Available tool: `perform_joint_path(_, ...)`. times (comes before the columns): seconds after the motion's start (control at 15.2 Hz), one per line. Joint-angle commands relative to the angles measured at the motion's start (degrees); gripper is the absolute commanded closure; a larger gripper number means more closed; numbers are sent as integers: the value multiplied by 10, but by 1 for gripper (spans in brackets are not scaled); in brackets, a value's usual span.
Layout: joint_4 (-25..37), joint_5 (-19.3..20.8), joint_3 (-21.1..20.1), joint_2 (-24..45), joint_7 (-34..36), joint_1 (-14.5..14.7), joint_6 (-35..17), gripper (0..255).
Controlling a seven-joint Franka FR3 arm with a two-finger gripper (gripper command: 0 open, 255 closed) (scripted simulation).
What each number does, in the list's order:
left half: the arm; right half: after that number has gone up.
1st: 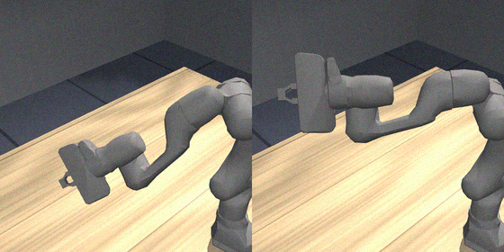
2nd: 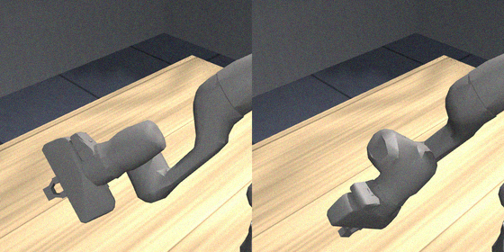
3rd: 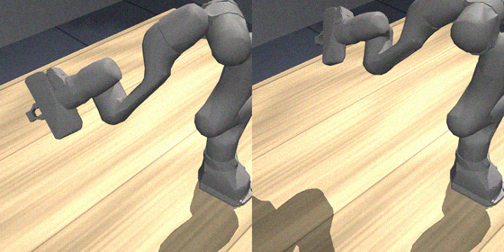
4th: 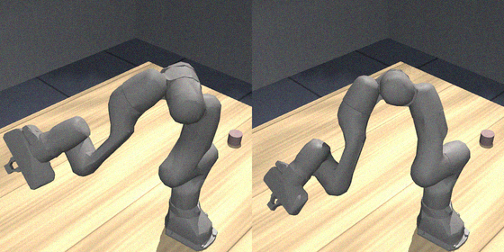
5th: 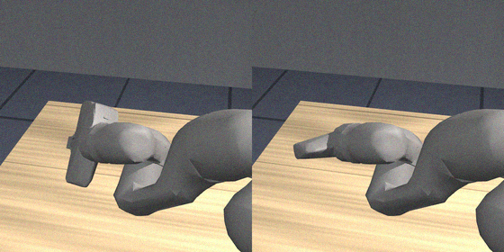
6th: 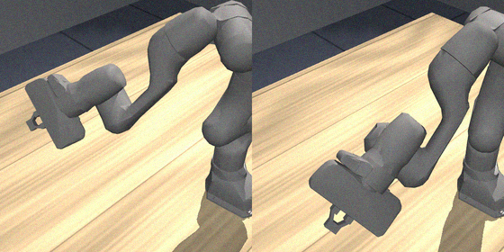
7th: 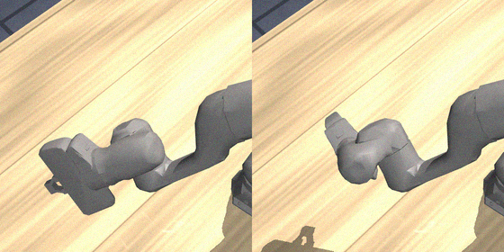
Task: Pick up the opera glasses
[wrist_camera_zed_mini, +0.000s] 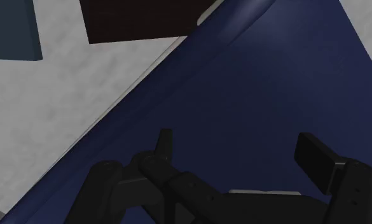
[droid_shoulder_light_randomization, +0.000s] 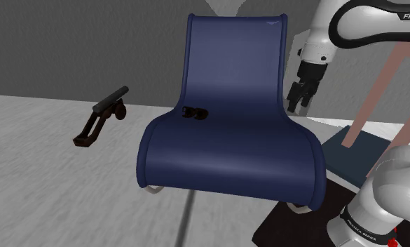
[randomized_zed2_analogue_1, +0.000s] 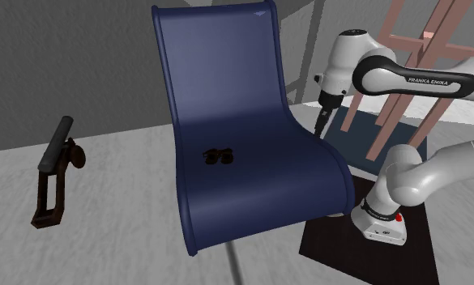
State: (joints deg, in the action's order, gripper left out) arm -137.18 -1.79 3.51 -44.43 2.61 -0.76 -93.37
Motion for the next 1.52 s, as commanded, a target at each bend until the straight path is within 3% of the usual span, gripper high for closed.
perform_joint_path(0.0,0,0,0,0,0,0,0,0)
perform_joint_path(0.79,198,-76,-99,247,206,16,-12,0)
perform_joint_path(1.45,458,-85,-141,490,368,34,26,0)
